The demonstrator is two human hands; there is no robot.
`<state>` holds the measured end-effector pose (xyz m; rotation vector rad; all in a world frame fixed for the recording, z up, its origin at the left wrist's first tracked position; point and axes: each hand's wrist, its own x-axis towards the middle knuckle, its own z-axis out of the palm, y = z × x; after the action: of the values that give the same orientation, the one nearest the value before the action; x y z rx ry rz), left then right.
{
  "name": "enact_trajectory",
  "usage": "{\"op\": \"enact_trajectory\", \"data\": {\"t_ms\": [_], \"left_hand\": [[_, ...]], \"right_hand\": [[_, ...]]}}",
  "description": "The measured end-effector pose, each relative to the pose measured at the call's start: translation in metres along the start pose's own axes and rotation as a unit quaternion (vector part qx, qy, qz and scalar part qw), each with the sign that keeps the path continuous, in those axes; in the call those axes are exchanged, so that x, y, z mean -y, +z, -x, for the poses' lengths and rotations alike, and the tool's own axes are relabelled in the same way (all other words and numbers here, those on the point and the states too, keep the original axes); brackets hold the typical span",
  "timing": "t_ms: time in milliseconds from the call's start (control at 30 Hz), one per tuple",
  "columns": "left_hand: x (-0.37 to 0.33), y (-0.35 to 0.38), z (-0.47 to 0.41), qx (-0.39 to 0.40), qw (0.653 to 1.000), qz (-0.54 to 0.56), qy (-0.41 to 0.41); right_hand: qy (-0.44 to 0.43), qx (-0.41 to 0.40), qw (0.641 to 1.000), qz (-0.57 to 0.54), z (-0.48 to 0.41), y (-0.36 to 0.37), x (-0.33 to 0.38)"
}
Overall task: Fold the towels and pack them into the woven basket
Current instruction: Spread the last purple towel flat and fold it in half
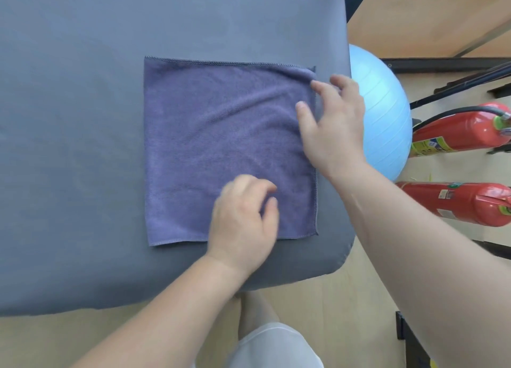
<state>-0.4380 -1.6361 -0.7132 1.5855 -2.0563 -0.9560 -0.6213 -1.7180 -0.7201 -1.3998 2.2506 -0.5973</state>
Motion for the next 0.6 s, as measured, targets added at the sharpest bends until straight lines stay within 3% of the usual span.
{"op": "enact_trajectory", "data": {"t_ms": [67, 133, 200, 300, 400, 600], "left_hand": [[0.024, -0.015, -0.014, -0.072, 0.993, -0.089, 0.001], [0.046, -0.027, -0.033, -0.084, 0.983, -0.166, -0.01], [0.064, -0.032, -0.052, -0.02, 0.974, -0.226, -0.02], [0.09, -0.039, -0.082, 0.089, 0.941, -0.327, -0.012], [0.101, -0.045, -0.102, 0.109, 0.922, -0.37, 0.002], [0.105, -0.056, -0.129, 0.11, 0.926, -0.361, -0.01]], "right_hand": [[-0.091, 0.009, 0.992, 0.088, 0.013, 0.013, 0.016], [-0.145, 0.064, 0.974, 0.16, 0.023, 0.034, 0.029], [-0.17, 0.116, 0.952, 0.224, 0.029, 0.053, 0.029], [-0.188, 0.125, 0.937, 0.265, 0.03, 0.066, 0.013], [-0.184, 0.104, 0.941, 0.265, 0.023, 0.066, 0.0], [-0.158, 0.108, 0.941, 0.278, -0.016, 0.054, -0.005]]}}
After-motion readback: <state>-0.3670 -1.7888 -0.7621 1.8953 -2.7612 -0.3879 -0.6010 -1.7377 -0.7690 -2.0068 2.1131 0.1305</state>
